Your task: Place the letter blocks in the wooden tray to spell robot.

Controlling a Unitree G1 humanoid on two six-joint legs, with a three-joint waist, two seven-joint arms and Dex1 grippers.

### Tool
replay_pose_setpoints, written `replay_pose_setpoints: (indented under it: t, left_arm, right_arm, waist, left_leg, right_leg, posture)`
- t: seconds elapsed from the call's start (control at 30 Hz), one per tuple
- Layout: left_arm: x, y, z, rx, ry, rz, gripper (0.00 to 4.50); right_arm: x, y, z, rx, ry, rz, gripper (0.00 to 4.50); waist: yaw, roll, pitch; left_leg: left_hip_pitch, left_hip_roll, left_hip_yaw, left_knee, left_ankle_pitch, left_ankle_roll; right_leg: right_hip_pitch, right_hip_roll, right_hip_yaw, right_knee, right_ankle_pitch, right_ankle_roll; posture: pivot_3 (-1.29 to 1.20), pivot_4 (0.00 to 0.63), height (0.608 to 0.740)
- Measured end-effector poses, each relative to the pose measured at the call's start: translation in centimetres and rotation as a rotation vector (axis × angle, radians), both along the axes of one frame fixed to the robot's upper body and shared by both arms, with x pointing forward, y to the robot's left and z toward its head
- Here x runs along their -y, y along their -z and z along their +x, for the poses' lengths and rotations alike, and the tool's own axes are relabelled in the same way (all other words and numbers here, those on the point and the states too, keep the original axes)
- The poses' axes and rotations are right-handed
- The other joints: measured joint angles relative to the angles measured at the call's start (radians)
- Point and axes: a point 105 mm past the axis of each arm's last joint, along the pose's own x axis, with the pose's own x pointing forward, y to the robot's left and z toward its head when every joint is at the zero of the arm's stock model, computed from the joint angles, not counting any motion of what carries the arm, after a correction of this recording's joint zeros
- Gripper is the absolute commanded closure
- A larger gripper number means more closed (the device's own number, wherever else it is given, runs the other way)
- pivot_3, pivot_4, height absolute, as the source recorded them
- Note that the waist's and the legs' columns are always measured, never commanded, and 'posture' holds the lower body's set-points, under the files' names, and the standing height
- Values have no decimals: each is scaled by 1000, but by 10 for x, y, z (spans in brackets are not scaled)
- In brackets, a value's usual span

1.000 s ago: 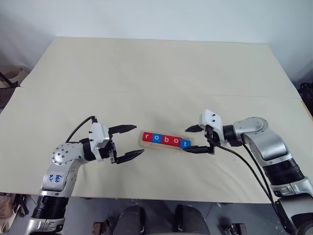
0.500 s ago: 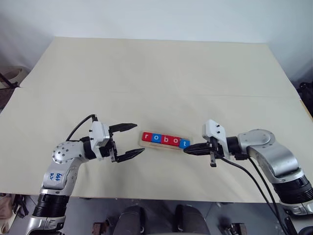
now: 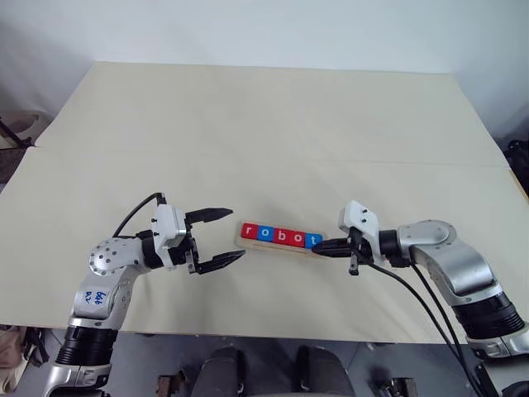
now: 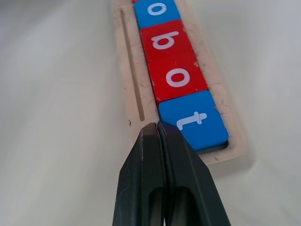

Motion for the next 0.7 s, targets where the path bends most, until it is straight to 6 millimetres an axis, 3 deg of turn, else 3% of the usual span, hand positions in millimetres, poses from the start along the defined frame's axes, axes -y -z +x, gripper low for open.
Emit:
replay_pose_setpoints:
  t: [0.27, 0.3, 0.37, 0.5, 0.6, 0.7]
  left_arm:
    - [0, 0, 0, -3, -3, 0, 0]
    - [-1, 0, 0, -5, -2, 3, 0]
    - [-6, 2, -1, -12, -1, 30, 0]
    - [-28, 6, -2, -40, -37, 93, 0]
    - [-39, 8, -2, -52, -54, 112, 0]
    - [-55, 9, 0, -61, -87, 130, 0]
  right_arm:
    - [2, -3, -3, 4, 2, 27, 4473]
    - [3, -6, -6, 7, -4, 44, 4308]
    - [10, -14, -15, 18, -10, 82, 3893]
    - [42, -28, -25, 131, 10, 111, 2561]
    - [53, -38, -34, 247, -32, 170, 1608]
    - [72, -31, -43, 242, -25, 162, 594]
  waist:
    - [2, 0, 0]
    - [4, 0, 0]
    - [7, 0, 0]
    - [9, 0, 0]
    - [8, 0, 0]
    - [8, 0, 0]
  left_leg:
    - [0, 0, 0, 0, 0, 0]
    - [0, 0, 0, 0, 0, 0]
    - [0, 0, 0, 0, 0, 0]
    - [0, 0, 0, -1, 0, 0]
    - [1, 0, 1, -1, 0, 0]
    - [1, 0, 1, -1, 0, 0]
  right_leg:
    - [0, 0, 0, 0, 0, 0]
    - [0, 0, 0, 0, 0, 0]
    - [0, 0, 0, -1, 0, 0]
    - [0, 0, 0, -1, 0, 0]
    - [0, 1, 0, 0, 0, 0]
    - [0, 1, 0, 0, 0, 0]
  posture:
    - [0, 150, 740]
    - [0, 150, 740]
    - [0, 150, 740]
    - [0, 150, 740]
    - [0, 150, 740]
    - [0, 150, 740]
